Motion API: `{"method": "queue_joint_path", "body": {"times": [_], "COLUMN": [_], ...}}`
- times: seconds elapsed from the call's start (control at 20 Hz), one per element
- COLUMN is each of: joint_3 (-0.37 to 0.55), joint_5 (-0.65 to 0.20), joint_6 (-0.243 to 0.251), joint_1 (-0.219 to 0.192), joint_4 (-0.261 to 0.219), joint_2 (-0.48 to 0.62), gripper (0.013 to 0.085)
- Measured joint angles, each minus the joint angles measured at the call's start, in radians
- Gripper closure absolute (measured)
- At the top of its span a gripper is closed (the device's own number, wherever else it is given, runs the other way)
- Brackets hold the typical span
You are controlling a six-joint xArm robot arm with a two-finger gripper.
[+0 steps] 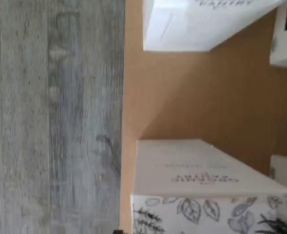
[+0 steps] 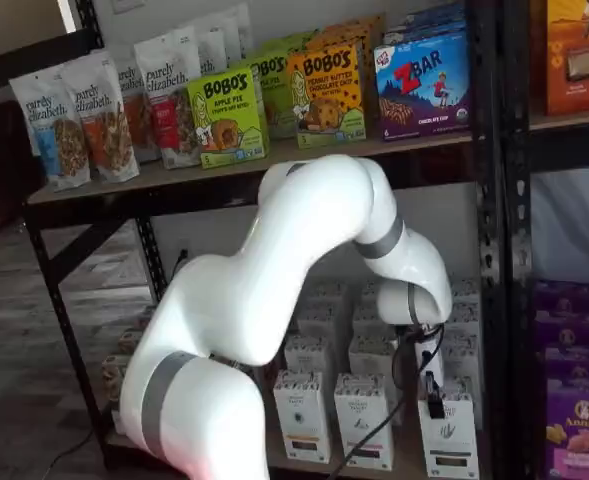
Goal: Pick up the white box with a green strip in the middle, on the bottom shelf, the sixth box from the left
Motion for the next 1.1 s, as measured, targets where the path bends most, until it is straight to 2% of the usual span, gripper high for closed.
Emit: {"method": "queue_joint_path", "body": {"times": [0.1,0.2,0.65,0.7,0.85,0.95,1.1], "joint_3": [-0.010,-0.014,0.001,0.003,0.010,0.019,0.027], "joint_5": [0.010,0.016,-0.016,-0.020,-0.030,-0.043,-0.047], "joint_6": [0.031,0.044,0.038,0.039,0.038,0.043,0.050], "joint_1": [0.002,0.003,-0.002,-0.002,-0.004,-0.007,-0.011], "joint_4": [-0.033,-0.047,-0.044,-0.045,-0.047,-0.055,-0.067], "joint_2": [0.009,0.013,0.011,0.010,0.007,0.002,-0.004], "gripper": [0.0130,0.0130,0.0130,0.0170,0.0210,0.0290,0.0290]}}
